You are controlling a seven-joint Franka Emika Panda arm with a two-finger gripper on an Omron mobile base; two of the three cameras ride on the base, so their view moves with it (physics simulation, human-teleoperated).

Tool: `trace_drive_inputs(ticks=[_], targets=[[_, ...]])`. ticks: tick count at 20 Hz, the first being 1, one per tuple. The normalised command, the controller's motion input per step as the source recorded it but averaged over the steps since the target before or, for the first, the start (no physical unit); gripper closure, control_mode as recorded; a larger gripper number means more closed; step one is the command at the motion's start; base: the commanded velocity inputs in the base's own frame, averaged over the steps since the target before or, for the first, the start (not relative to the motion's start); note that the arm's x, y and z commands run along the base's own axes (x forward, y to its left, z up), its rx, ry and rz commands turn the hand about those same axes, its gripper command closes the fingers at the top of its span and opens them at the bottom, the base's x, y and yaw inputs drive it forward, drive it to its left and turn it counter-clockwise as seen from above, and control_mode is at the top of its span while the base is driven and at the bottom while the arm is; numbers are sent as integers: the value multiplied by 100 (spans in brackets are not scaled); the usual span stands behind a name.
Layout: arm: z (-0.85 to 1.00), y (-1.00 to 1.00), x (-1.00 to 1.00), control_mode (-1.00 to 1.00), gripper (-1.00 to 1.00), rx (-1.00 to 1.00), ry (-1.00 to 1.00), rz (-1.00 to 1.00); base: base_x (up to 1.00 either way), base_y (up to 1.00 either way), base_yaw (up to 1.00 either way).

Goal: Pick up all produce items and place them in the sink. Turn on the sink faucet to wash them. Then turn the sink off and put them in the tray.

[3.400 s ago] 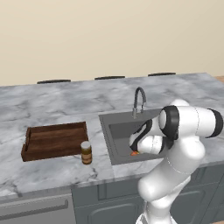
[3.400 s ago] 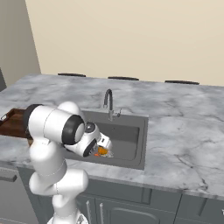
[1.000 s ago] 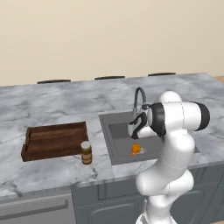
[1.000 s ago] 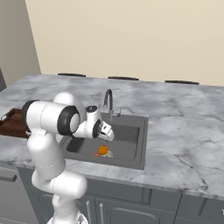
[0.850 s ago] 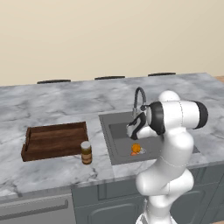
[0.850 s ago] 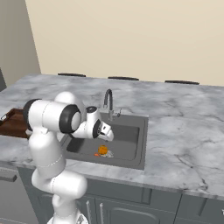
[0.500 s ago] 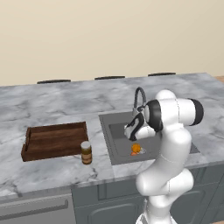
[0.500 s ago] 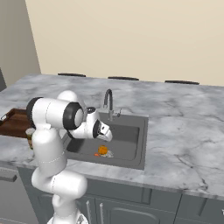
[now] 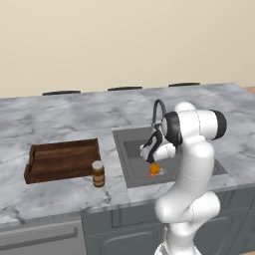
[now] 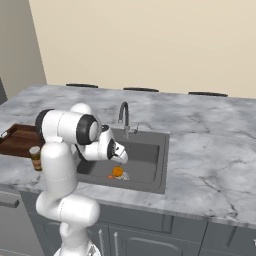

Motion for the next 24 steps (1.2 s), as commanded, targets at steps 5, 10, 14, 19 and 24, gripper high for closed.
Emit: trace_drive_inputs(ticks=[5,10,14,19,24], targets=[[-20,0,3,-100,-100,0,1,0,0,0,0],[-19,0,4,-100,-100,0,1,0,0,0,0],[-16,0,7,-100,-100,0,2,0,0,0,0],[-15,0,5,-100,-100,0,1,0,0,0,0],[-9,0,7,-100,-100,0,0,0,0,0,0]])
